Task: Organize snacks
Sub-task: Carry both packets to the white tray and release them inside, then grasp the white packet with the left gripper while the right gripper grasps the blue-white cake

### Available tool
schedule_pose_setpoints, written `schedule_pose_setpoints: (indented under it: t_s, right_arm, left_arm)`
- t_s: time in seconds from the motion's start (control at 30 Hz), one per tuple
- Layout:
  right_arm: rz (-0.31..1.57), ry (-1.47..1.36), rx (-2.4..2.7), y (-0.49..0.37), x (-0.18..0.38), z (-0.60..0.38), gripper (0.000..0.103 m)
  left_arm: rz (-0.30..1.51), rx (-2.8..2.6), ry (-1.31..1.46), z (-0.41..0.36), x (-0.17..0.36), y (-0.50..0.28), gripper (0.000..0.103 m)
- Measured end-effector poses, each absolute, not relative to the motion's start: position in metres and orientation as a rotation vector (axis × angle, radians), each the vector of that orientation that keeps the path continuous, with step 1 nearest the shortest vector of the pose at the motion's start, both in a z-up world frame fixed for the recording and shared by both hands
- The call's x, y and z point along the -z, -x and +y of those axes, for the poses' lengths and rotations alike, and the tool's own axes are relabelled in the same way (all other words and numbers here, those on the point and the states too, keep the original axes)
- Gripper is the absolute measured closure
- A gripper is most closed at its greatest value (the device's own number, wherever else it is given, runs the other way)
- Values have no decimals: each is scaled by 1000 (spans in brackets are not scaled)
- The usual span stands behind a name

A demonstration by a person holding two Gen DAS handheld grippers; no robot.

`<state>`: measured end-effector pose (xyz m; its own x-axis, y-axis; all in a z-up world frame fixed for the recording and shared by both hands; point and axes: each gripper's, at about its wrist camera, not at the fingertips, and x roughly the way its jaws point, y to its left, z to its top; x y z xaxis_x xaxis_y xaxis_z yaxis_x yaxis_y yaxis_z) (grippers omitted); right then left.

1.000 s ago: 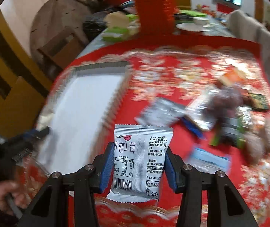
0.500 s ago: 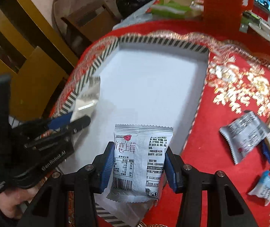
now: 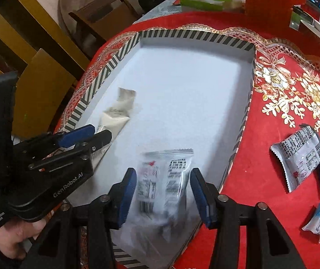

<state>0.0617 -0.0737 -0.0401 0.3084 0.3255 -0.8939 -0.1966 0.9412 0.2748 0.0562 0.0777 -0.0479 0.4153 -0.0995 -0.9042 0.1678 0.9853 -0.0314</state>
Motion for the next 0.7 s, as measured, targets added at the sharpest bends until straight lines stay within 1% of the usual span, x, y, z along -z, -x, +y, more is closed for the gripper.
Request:
schedule_pose_setpoints:
  t_s: [0.03,0.07,0.1,0.13,0.17,0.2,0.23,0.3,0.5,0.6,0.7]
  right_arm:
    - [1204,-124,-348,-61,38,-74,52]
    - [1197,-130,-346,-60,36,-75,52]
    - [1191,-135,-344,-58,33,-78,52]
    - [1180,-142,-339,-56,31,-80,52]
    - [1168,-152,-331,-54,28,-84,52]
    - [1156,-162,-322,-53,25,-88,52]
    - [1141,-177,-309,-50,22,-94,52]
    - [1114,-203,-281,-45,16,-108,52]
    - [1035,-229,-126,-17,6,-180,51]
    - [1006,-150,-48,1,5,-224,50]
    - [1012,-63,-47,11,8,-255,50]
  left_arm:
    - [1127,167,-66,78,47,-56,74]
    - [1124,168,-63,77,46,-55,71]
    - [1118,166,-59,77,44,-53,61]
    - [1114,165,-57,77,43,-52,53]
    - [1108,166,-52,77,41,-51,41]
    - [1098,168,-44,77,39,-49,37]
    - [1082,165,-39,76,36,-47,36]
    - [1064,161,-37,73,30,-44,30]
    - [972,203,-23,51,8,-28,30]
    - [925,295,-22,26,-5,-20,30]
    - [927,381,-53,-11,-11,-15,30]
